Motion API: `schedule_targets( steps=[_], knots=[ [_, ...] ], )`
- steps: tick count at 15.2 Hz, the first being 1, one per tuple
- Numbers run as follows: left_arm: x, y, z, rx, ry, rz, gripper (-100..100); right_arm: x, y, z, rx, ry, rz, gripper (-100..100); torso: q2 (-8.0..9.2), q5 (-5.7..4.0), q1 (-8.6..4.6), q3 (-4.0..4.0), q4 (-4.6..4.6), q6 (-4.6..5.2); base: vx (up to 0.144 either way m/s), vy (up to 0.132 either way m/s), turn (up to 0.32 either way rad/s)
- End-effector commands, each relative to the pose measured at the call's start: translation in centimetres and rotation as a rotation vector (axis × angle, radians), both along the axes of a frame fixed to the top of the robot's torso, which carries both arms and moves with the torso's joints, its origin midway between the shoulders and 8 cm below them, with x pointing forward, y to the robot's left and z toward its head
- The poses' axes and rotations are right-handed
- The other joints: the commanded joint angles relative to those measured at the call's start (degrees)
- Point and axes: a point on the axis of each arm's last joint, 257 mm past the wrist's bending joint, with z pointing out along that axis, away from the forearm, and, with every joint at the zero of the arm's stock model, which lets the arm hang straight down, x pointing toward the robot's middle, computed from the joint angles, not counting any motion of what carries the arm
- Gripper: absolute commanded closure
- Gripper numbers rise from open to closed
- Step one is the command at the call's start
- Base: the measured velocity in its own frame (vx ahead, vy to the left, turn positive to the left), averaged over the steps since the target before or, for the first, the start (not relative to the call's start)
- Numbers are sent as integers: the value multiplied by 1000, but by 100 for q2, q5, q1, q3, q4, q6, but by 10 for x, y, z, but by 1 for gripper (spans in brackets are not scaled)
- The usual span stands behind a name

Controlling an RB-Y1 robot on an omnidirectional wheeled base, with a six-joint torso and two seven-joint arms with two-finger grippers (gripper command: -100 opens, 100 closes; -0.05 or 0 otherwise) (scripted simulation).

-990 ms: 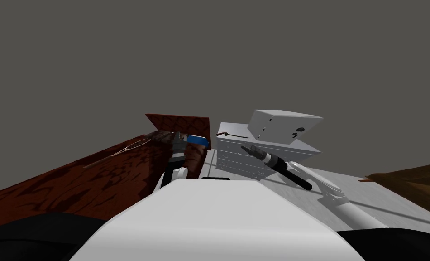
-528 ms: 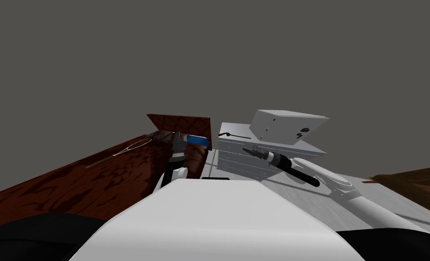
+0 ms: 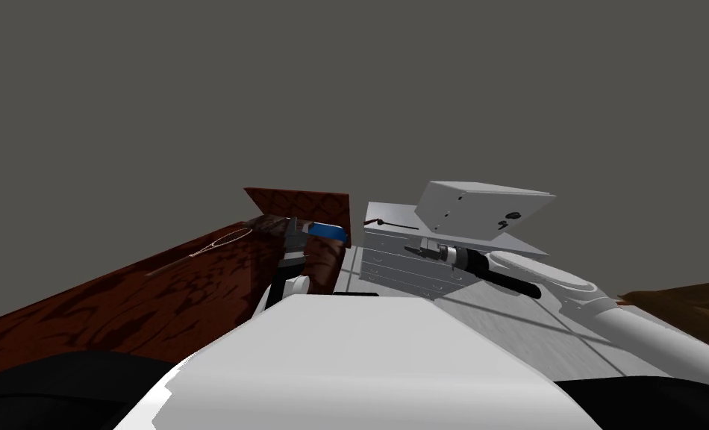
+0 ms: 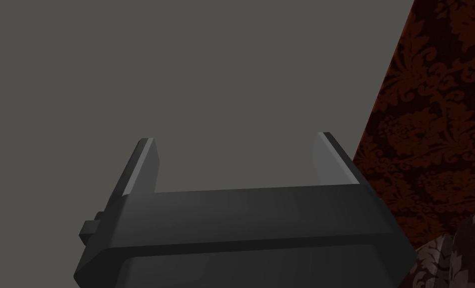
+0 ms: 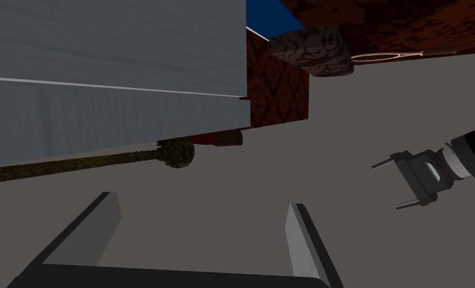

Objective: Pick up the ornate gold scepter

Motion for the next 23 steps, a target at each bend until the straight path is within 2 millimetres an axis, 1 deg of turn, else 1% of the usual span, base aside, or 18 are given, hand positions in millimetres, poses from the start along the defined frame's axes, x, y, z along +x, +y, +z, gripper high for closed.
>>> schedule_targets(
  steps=[1,2,3,5,6,9,10,12,13,15,16,18,19,20,21,23],
  knots=[
    [0,0,0,0,0,0,0,1,-9,-3,-65,9,18,-100,0,0,0,0,0,0,30,66,18],
    [0,0,0,0,0,0,0,1,-11,-2,-84,12,27,-100,-2,1,4,-2,-1,0,20,49,3],
    [0,0,0,0,0,0,0,1,-22,-7,-133,20,33,-100,-1,1,2,-1,-1,0,26,62,24],
    [0,0,0,0,0,0,0,2,-25,-5,-174,26,52,-100,-4,2,6,-2,-1,0,26,56,10],
    [0,0,0,0,0,0,0,1,-37,-9,-222,35,57,-100,-2,1,2,-2,-1,0,27,52,18],
    [0,0,0,0,0,0,0,2,-40,-6,-262,41,75,-100,-3,1,0,-2,-1,0,20,42,10],
    [0,0,0,0,0,0,0,2,-52,-9,-322,53,87,-100,1,-1,-5,0,0,0,22,37,22],
    [0,0,0,0,0,0,0,3,-54,-7,-348,56,98,-100,-3,0,-1,-2,-1,0,30,48,15],
    [0,0,0,0,0,0,0,2,-67,-10,-404,69,108,-100,-3,0,-2,-2,-1,0,25,56,25],
    [0,0,0,0,0,0,0,3,-69,-7,-431,72,121,-100,-4,2,4,-2,-1,-1,26,55,14],
    [0,0,0,0,0,0,0,2,-82,-9,-485,87,131,-100,-3,1,2,-2,-1,0,35,58,25],
    [0,0,0,0,0,0,0,3,-84,-6,-512,90,143,-100,-7,2,6,-4,-2,-1,38,52,17],
    [0,0,0,0,0,0,0,2,-97,-7,-568,106,155,-100,-7,1,2,-4,-2,0,39,50,22],
    [0,0,0,0,0,0,0,3,-98,-4,-588,108,164,-100,-8,1,2,-5,-2,-1,46,60,26],
    [0,0,0,0,0,0,0,2,-110,-6,-633,125,171,-100,-10,2,5,-6,-3,-1,53,63,35],
    [0,0,0,0,0,0,0,3,-112,-2,-663,128,185,-100,-15,2,6,-9,-4,-1,50,52,20]
  ],
)
